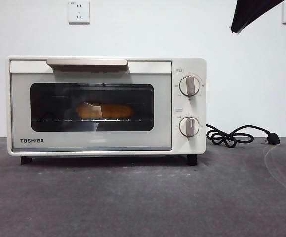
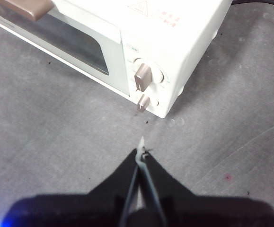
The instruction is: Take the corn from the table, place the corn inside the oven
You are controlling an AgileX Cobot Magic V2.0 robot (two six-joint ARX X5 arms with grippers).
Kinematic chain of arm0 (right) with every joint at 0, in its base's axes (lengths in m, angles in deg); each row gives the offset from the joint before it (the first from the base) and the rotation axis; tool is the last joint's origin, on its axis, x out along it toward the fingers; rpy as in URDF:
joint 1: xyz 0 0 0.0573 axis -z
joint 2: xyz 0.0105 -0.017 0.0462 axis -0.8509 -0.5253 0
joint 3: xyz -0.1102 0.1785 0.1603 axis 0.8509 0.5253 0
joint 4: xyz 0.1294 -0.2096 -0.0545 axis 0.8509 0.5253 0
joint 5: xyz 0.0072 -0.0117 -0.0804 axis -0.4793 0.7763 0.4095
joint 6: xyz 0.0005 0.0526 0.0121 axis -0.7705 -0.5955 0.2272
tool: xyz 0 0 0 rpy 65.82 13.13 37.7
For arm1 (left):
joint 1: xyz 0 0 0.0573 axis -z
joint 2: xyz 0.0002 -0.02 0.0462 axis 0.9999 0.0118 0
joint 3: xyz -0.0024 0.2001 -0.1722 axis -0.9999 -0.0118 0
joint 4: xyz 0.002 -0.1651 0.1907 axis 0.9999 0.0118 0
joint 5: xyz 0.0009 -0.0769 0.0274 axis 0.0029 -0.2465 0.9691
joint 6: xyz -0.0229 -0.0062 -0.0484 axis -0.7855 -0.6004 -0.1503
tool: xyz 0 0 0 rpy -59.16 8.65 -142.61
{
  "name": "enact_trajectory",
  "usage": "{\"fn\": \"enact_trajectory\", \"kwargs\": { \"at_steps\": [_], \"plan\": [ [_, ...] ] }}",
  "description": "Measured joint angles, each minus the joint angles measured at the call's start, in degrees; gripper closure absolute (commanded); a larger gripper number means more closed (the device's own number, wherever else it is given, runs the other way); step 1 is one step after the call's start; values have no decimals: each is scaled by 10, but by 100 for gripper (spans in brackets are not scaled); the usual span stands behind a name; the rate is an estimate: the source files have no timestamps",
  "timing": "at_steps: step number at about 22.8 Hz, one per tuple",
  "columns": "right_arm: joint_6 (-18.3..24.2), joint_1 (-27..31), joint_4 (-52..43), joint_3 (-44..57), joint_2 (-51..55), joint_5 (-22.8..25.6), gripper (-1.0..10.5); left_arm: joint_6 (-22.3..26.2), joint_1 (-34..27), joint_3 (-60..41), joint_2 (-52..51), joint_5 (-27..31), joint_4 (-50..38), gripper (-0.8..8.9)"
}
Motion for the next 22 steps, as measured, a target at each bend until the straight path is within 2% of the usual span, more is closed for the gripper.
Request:
{"fn": "enact_trajectory", "kwargs": {
  "at_steps": [7,11,14,17,19,22],
  "plan": [
    [1,0,0,0,0,2,958,0,0,0,0,0,0,817],
    [10,2,0,0,0,31,948,0,0,0,0,0,0,817],
    [55,20,-14,1,9,43,946,0,0,0,0,0,0,817],
    [67,78,-130,37,54,10,946,0,0,0,0,0,0,817],
    [49,134,-228,104,96,-15,946,0,0,0,0,0,0,817],
    [6,218,-323,247,168,-19,946,0,0,0,0,0,0,817]
  ]
}}
